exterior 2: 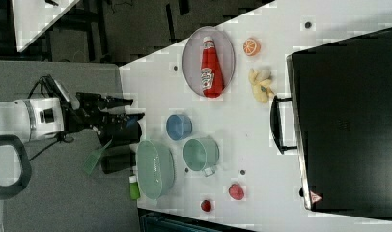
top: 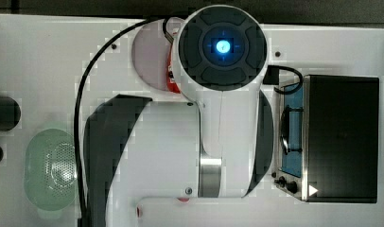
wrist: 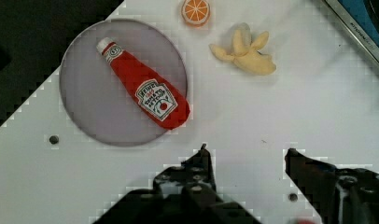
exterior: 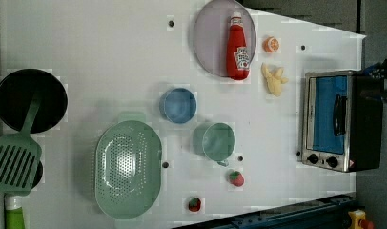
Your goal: Pick ketchup from plate and place it on table.
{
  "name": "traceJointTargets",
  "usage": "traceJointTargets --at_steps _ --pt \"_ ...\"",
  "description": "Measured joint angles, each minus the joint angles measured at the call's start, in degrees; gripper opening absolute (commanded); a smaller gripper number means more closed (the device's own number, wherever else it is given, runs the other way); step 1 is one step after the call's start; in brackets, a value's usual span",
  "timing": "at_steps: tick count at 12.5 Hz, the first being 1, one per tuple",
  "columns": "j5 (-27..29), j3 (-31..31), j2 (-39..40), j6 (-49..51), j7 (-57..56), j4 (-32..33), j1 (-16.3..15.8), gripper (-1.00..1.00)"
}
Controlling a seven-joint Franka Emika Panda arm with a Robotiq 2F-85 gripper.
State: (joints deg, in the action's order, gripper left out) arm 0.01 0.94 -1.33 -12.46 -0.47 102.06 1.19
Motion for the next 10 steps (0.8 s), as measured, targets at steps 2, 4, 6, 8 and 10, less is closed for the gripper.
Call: traceJointTargets --at_steps 2,4,6,8,10 --pt "0.4 2.51 -4.92 8.23 0.0 4.81 3.11 0.82" --pt "0.97 3.71 -8.5 10.15 0.0 6.49 4.78 1.0" --pt "0.96 3.76 -9.21 9.6 -0.05 4.76 4.93 1.0" --pt "0.99 3.94 -9.3 8.96 -0.67 3.92 5.08 1.0" --pt "1.02 4.03 -8.72 7.89 -2.82 3.92 5.0 1.0"
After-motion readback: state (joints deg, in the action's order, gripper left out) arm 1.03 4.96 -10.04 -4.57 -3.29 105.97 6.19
